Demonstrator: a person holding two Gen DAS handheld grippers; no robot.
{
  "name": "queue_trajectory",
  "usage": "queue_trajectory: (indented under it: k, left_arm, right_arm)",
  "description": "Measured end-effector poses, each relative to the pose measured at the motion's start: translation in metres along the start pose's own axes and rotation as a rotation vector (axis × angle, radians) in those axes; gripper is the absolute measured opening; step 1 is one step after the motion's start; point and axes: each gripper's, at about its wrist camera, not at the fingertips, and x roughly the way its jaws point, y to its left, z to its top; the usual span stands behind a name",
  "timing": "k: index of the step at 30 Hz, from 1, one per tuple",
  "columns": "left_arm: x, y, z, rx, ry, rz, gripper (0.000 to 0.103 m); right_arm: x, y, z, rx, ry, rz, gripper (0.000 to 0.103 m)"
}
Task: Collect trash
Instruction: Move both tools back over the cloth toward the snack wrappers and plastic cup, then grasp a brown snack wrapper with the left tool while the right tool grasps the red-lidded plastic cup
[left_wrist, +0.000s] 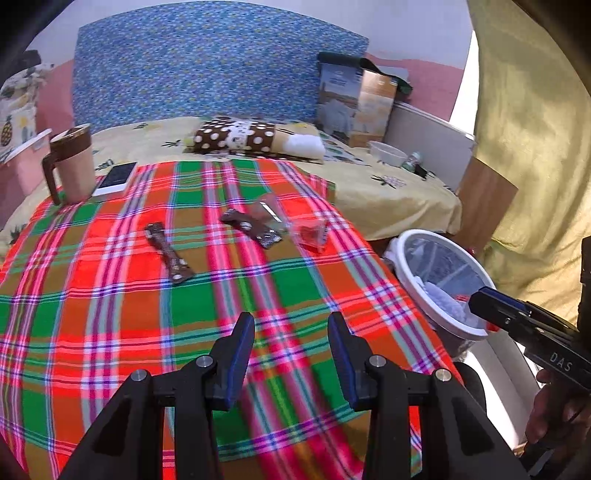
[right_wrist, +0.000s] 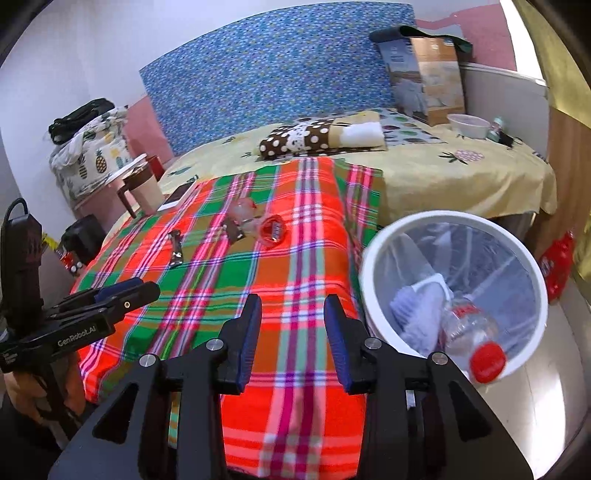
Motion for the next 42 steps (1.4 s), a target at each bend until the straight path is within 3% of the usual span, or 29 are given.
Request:
queue_trajectory:
  k: [14, 15, 16, 18, 34, 42]
  left_arm:
    - [0.016, 0.048, 0.018, -0.087, -0.002, 0.100, 0.041]
    - [0.018, 0.051, 0.020, -0.093, -0.001, 0.108, 0.041]
    - [0.022, 0.056, 0.023, -0.103, 0.003, 0.121, 0.041]
    - [0.027, 0.063, 0.026, -0.119, 0.007, 0.130, 0.041]
    - [0.093, 0.109, 0.048, -0.227, 0.076, 0.190, 0.041]
    - [0.108, 0.116, 0.052, -0.233, 0.088, 0.208, 0.041]
  right_arm:
    - [0.033, 0.014, 0.021, -0.069, 0.029, 0.029, 0.039]
    - [0.037, 0.015, 0.022, -0.070, 0.035, 0.030, 0.042]
    - [0.040, 0.015, 0.024, -0.072, 0.037, 0.033, 0.052]
    - [0.047, 0.017, 0.026, -0.080, 0.049, 0.038, 0.057]
    - [0.104, 0.016, 0.050, -0.139, 0.130, 0.045, 0.057]
    - [0.128, 0.014, 0.056, -0.154, 0.171, 0.075, 0.057]
